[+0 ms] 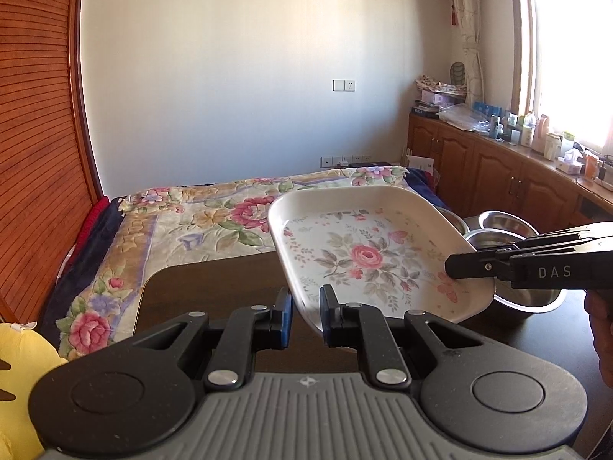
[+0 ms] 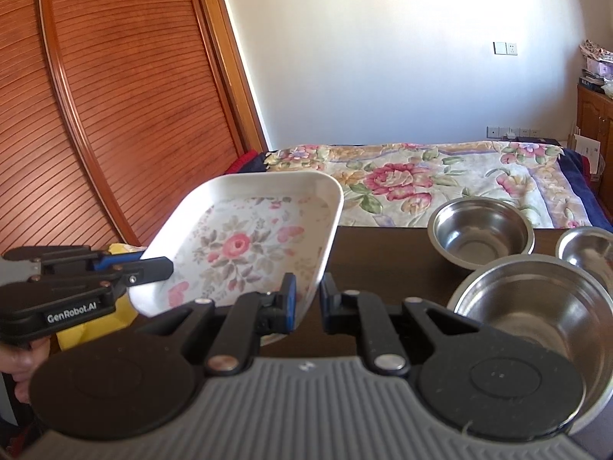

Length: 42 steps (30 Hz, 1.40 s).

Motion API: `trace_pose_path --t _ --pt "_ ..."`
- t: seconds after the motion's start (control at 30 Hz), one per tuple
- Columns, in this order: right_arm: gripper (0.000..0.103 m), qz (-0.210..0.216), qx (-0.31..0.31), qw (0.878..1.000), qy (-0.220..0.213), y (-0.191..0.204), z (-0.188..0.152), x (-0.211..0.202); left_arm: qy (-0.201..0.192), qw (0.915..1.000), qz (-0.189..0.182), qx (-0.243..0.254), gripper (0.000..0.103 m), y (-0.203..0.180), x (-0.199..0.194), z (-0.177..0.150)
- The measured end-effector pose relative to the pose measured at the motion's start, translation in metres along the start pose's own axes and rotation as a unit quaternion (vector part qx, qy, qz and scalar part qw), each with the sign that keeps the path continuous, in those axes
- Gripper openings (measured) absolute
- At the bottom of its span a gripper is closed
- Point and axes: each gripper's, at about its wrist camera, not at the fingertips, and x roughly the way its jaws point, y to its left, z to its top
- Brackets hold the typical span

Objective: Organize plates and bowls

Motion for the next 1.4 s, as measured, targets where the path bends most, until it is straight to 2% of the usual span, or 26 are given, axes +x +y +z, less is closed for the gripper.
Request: trace_pose_path --t 0.77,1.0,1.4 --pt "0.015 0.014 0.001 1.000 0.005 0.001 -0.036 -0.032 0.005 0.9999 -0.010 0.006 0.017 -0.020 -0.041 -0.041" --pt "0.015 0.028 0.006 0.999 0.021 0.003 -0.053 -0.034 0.013 0.9998 -0.015 -0.002 0.017 -0.022 -0.046 -0.063" --pt "0.015 0.029 -0.016 0.998 0.044 0.008 -0.085 -0.038 0.035 0.9991 -0.021 -0.014 0.016 -0.029 -0.048 -0.097"
